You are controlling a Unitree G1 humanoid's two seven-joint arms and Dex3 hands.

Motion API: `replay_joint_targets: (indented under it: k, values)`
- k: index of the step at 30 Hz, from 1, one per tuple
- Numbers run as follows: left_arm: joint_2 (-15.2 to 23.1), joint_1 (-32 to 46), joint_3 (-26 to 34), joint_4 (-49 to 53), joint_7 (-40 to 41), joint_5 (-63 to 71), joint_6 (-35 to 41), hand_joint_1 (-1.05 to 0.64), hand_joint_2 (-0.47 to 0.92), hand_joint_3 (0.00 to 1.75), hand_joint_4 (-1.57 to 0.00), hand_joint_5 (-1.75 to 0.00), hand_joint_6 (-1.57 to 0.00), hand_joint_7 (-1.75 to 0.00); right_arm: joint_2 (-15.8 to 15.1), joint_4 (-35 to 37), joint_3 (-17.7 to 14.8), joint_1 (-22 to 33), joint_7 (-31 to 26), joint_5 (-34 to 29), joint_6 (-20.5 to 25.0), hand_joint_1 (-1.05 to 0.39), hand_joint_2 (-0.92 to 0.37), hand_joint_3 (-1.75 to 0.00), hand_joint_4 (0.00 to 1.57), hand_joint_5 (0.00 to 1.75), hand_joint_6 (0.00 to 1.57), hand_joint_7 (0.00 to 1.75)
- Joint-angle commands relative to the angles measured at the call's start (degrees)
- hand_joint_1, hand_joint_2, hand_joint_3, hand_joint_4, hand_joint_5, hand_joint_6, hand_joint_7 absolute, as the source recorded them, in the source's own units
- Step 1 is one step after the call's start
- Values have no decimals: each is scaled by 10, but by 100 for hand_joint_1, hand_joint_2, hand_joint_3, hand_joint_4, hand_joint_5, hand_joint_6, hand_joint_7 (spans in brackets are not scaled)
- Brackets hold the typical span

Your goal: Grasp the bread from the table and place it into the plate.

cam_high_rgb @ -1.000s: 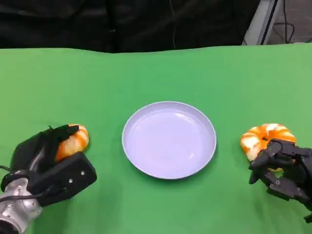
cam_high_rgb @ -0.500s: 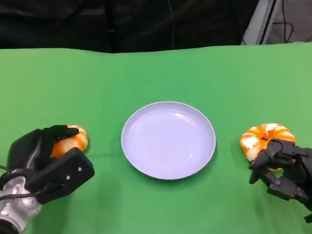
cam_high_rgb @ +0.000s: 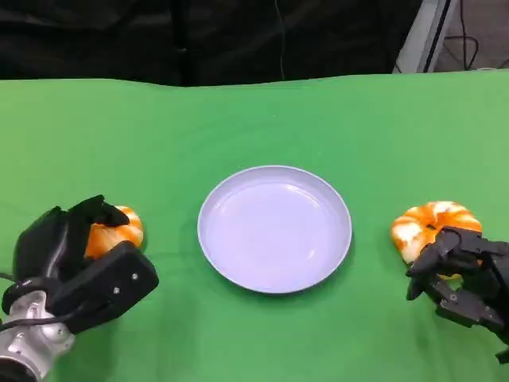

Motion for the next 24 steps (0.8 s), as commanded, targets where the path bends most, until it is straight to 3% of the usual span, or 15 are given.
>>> replay_joint_targets:
  k: [1, 4, 8, 24]
  values:
    - [2, 16, -7, 7, 15, 9, 3, -6, 92, 23, -59, -164, -82, -127, -9, -2, -4, -4, -2, 1, -2, 8, -87, -63, 83, 148, 86, 106]
    - [4, 18, -7, 1, 26, 12, -3, -5, 92, 20, -56, -165, -81, -124, -9, -3, -3, -4, -2, 1, -2, 8, -87, -63, 82, 148, 85, 106]
    - [5, 20, -8, -5, 38, 15, -8, -4, 92, 26, -52, -172, -77, -135, -9, -5, -3, -3, 0, 2, 1, 8, -86, -64, 82, 148, 85, 106]
    - [17, 44, -14, -83, 73, 40, -7, -8, 92, 31, -46, -175, -77, -128, -7, -4, -3, -4, 2, 3, 3, 8, -86, -64, 81, 147, 86, 106]
